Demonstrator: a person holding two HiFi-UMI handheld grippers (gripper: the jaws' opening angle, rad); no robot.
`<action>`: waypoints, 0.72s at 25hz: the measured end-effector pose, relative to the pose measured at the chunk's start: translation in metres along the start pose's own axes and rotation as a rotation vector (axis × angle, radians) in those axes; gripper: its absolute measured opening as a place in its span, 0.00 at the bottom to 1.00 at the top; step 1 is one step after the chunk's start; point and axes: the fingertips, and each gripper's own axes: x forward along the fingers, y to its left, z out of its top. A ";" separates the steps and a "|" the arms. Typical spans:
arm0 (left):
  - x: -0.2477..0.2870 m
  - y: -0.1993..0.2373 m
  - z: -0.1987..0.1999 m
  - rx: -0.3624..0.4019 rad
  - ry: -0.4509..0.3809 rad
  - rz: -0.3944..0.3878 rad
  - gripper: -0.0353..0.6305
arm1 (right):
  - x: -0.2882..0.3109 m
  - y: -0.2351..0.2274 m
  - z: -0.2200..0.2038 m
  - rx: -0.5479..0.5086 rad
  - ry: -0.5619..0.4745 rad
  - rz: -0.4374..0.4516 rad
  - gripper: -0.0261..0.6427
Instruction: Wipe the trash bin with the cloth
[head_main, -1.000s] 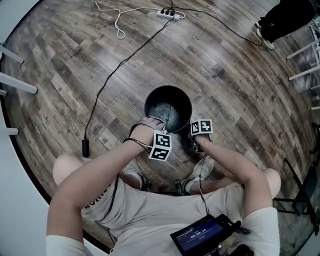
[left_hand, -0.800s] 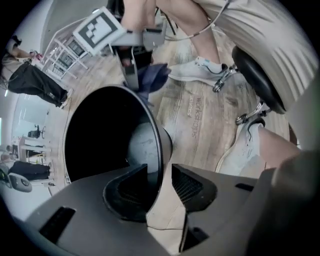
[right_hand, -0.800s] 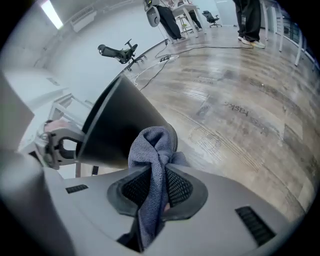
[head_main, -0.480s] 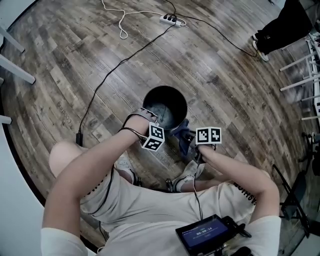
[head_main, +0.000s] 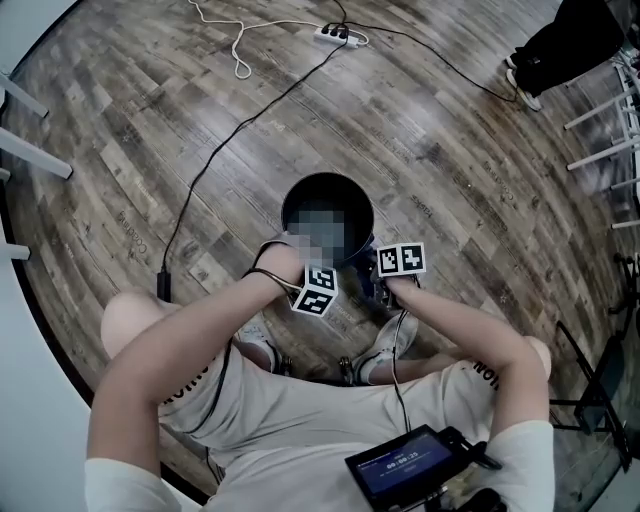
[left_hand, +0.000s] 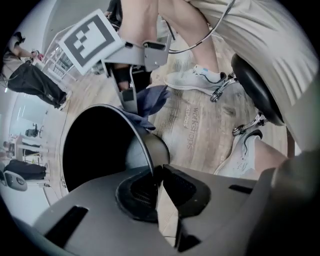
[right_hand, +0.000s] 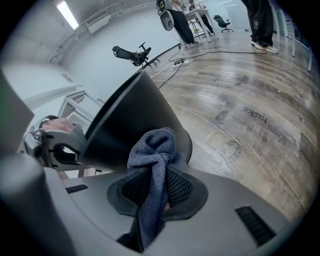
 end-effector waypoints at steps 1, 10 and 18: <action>0.000 0.000 0.001 -0.004 -0.002 -0.004 0.11 | 0.009 -0.006 -0.004 -0.007 0.008 -0.007 0.14; -0.001 0.007 0.008 -0.032 -0.027 -0.016 0.11 | 0.098 -0.071 -0.040 0.106 0.058 -0.074 0.14; 0.001 0.007 0.007 -0.021 -0.035 0.005 0.11 | 0.109 -0.082 -0.047 0.210 0.079 -0.072 0.14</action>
